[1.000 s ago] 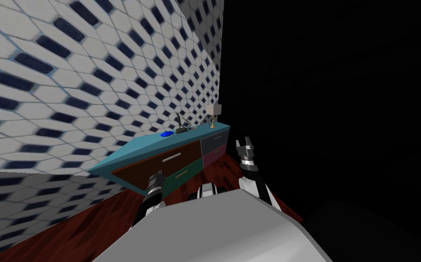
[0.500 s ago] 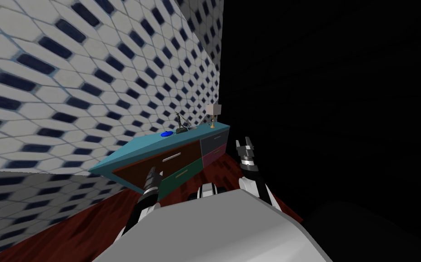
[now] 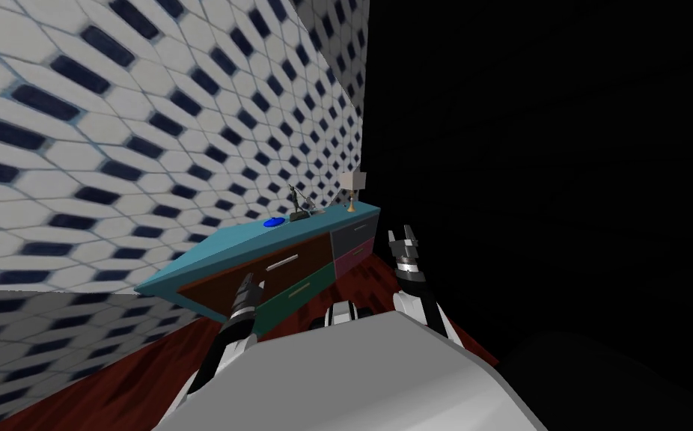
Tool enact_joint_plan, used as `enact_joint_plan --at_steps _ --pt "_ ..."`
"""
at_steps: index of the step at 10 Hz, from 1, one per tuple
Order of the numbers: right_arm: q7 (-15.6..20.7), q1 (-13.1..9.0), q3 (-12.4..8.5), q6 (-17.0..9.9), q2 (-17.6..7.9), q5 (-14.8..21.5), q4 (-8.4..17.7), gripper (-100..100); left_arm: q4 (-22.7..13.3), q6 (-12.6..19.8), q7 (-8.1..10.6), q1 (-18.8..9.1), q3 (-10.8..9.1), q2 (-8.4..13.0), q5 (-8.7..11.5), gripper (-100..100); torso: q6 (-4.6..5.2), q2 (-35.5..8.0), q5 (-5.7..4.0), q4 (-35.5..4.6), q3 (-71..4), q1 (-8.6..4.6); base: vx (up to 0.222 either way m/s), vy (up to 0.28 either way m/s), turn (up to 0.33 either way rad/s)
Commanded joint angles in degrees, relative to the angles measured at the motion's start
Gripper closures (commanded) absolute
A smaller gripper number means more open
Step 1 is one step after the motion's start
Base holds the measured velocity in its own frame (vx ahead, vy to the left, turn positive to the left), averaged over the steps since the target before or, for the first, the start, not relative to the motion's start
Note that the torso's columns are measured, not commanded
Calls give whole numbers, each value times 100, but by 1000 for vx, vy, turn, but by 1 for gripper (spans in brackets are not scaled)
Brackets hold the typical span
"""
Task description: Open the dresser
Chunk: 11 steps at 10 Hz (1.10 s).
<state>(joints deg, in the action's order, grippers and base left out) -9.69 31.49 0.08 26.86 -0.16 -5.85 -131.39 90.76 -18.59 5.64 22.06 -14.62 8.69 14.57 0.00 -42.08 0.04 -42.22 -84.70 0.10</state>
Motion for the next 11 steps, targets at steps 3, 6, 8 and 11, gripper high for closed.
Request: enact_joint_plan --at_steps 3,6,8,11 --pt "0 0 0 0 0 0 0 0 -21 37 9 -79 -49 -371 29 -100 0 -26 -5 -7 16 -18 126 56 -3" --pt "0 -2 1 0 1 0 0 0 -14 39 10 -85 -56 -753 33 -100 0 -45 -6 -13 29 -18 17 3 0" --pt "0 -2 1 0 1 0 0 0 -14 32 2 -81 -50 -810 28 -100 0 -23 -3 -7 15 -8 0 0 0" --pt "0 -2 1 0 1 0 0 0 56 49 9 -24 -31 -821 34 100 0 -19 -3 -6 12 -9 -26 -16 3"
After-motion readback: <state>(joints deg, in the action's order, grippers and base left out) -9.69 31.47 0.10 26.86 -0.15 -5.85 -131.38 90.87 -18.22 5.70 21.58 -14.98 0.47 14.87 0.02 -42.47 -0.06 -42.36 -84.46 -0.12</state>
